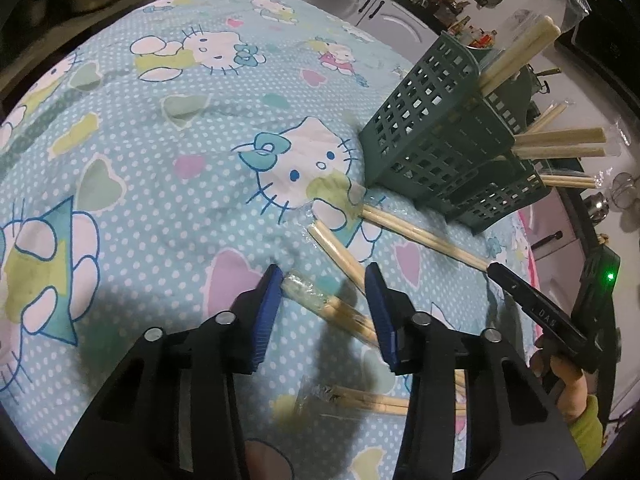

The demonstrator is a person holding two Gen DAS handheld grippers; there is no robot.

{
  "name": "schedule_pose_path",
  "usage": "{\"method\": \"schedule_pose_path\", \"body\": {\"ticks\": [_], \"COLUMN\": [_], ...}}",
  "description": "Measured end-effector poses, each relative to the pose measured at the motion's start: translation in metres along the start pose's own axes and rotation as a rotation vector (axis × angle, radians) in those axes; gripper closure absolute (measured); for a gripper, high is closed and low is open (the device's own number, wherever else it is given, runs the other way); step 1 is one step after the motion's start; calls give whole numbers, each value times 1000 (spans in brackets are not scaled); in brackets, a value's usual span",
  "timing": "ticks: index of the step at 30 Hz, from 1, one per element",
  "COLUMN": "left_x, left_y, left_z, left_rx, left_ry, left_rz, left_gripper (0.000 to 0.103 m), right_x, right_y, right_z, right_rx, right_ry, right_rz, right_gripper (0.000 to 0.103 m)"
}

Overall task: Organize utensils
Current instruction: 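Close the left tool on a wrapped chopstick while the right tool grasps another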

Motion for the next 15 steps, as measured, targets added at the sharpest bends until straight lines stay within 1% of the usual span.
{"method": "schedule_pose_path", "body": {"ticks": [2, 4, 7, 12, 15], "left_x": [0, 2, 2, 3, 4], "left_y": [1, 2, 4, 7, 10], "left_z": [-1, -1, -1, -1, 2], "left_rx": [20, 32, 32, 25, 0], "left_ry": [-6, -9, -9, -12, -13], "left_rz": [-8, -9, -8, -15, -6], "left_gripper": [79, 84, 87, 91, 99], "right_x": [-1, -3, -4, -8, -11], "right_y": [2, 4, 6, 9, 9], "right_z": [-3, -3, -3, 2, 8], "right_rx": [-1, -20, -21, -26, -32], "right_ry": [1, -6, -12, -35, -49], "right_rz": [4, 14, 19, 31, 37], "right_gripper": [81, 94, 100, 101, 101]}}
Point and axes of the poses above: each gripper's, at about its wrist camera, not at the fingertips, and z roughly against the way its jaws point, y to its left, x to its top, the point moved 6 cm from there along -z, roughly the way its jaws point, and after that the axes turned 14 degrees about y, right-handed, at the moved point
